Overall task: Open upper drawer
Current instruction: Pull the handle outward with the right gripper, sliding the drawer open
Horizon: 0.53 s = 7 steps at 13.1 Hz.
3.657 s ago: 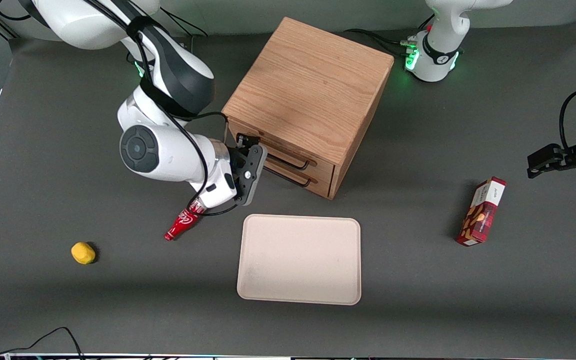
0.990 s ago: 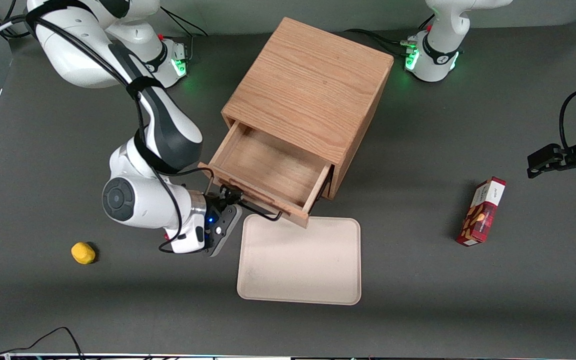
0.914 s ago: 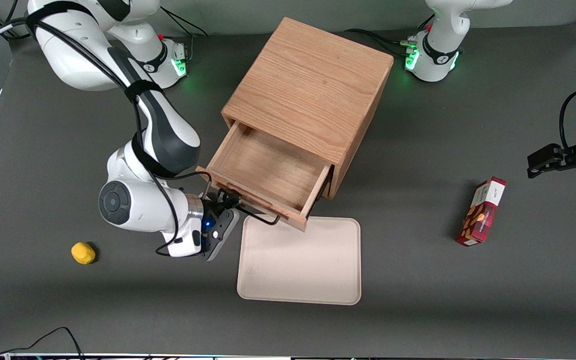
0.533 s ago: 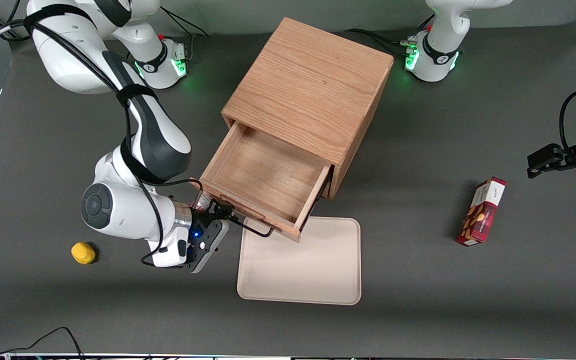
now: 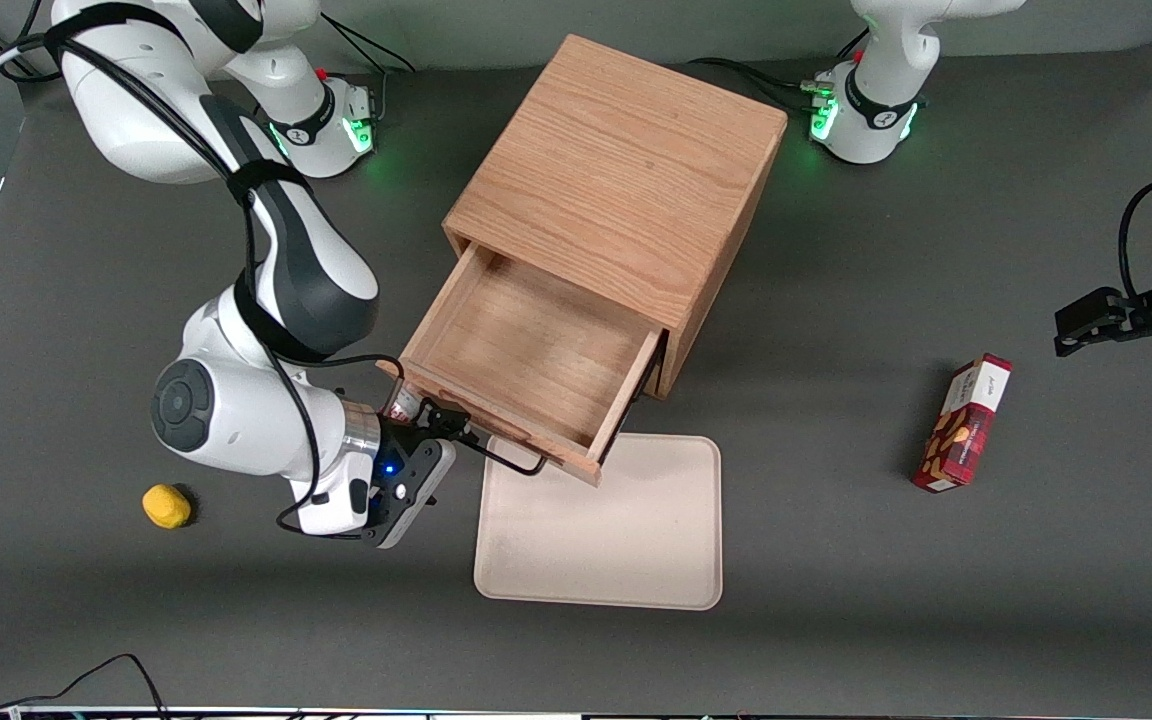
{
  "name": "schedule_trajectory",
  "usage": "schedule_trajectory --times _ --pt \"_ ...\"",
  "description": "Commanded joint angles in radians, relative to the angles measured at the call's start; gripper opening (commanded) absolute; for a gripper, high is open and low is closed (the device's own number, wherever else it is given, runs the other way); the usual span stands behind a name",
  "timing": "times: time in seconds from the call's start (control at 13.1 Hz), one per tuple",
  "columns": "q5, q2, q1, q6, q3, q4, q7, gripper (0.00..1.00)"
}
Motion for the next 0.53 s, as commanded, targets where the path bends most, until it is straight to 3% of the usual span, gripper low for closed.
schedule_trajectory --times 0.0,0.46 --pt "0.016 -0.062 0.005 -0.019 0.0 0.001 0.076 1.0" --pt "0.013 -0.229 -0.022 -0.146 -0.01 -0.044 0.16 1.0"
